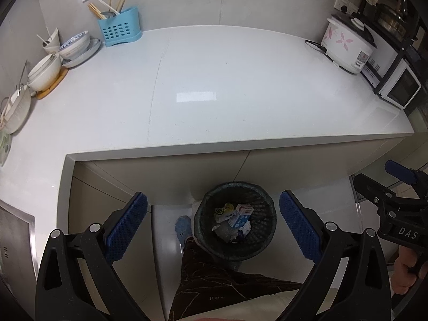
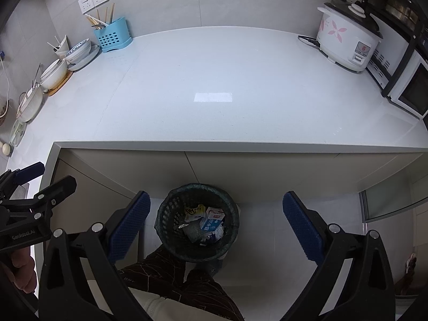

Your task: Collect trash

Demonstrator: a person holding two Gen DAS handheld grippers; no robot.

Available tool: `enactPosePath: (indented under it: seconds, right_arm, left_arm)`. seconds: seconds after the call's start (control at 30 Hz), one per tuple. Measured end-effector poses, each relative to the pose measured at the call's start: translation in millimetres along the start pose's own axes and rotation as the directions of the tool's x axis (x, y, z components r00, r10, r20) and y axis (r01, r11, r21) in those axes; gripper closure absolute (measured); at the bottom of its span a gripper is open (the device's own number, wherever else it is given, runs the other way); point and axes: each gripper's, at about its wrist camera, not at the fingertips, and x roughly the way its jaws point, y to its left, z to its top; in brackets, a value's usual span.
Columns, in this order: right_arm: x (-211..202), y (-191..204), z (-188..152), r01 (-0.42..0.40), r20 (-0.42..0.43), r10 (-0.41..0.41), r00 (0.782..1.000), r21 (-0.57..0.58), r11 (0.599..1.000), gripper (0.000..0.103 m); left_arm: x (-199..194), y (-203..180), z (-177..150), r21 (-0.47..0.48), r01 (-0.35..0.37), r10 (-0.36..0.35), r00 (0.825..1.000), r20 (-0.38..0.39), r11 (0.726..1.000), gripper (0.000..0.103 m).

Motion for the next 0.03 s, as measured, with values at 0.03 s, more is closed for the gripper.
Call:
enactPosePath:
  seconds: [0.03]
  right_arm:
    - [0.0,0.0,0.0,0.000,0.000,0.000,1.000,0.000,1.000,0.008]
  left_arm:
    - [-0.2,-0.1,-0.5,0.001,0.005,-0.005,1.000,0.000,1.000,0.006]
